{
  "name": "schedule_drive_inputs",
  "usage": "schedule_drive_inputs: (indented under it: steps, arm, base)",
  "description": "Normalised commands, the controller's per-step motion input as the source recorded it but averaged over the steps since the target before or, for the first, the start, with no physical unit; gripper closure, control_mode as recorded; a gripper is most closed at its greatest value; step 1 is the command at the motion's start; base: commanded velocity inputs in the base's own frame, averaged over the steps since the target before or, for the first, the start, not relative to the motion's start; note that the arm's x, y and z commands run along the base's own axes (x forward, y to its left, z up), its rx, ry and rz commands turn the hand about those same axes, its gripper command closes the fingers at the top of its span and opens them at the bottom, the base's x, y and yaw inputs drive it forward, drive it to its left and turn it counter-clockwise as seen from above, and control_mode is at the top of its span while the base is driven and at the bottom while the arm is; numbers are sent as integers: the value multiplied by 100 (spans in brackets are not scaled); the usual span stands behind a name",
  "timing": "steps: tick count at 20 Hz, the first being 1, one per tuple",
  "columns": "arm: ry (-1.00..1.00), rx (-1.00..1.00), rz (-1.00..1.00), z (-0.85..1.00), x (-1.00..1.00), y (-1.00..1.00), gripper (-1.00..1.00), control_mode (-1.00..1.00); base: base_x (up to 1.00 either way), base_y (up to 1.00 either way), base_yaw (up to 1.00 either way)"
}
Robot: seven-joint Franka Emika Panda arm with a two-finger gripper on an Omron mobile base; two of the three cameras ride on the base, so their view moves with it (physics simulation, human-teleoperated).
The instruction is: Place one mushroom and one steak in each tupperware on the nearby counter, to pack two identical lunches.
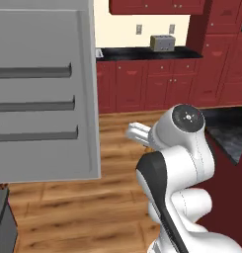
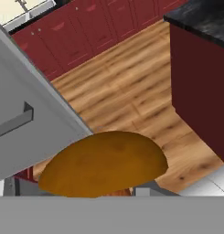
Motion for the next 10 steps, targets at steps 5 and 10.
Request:
schedule_drive_inputs:
  steps: [5, 10]
  arm:
    - [0, 0, 0, 0, 0, 0, 100, 100]
    - [0, 0, 0, 0, 0, 0, 100, 100]
  base:
    - [81, -83, -8]
    - [100, -17, -25]
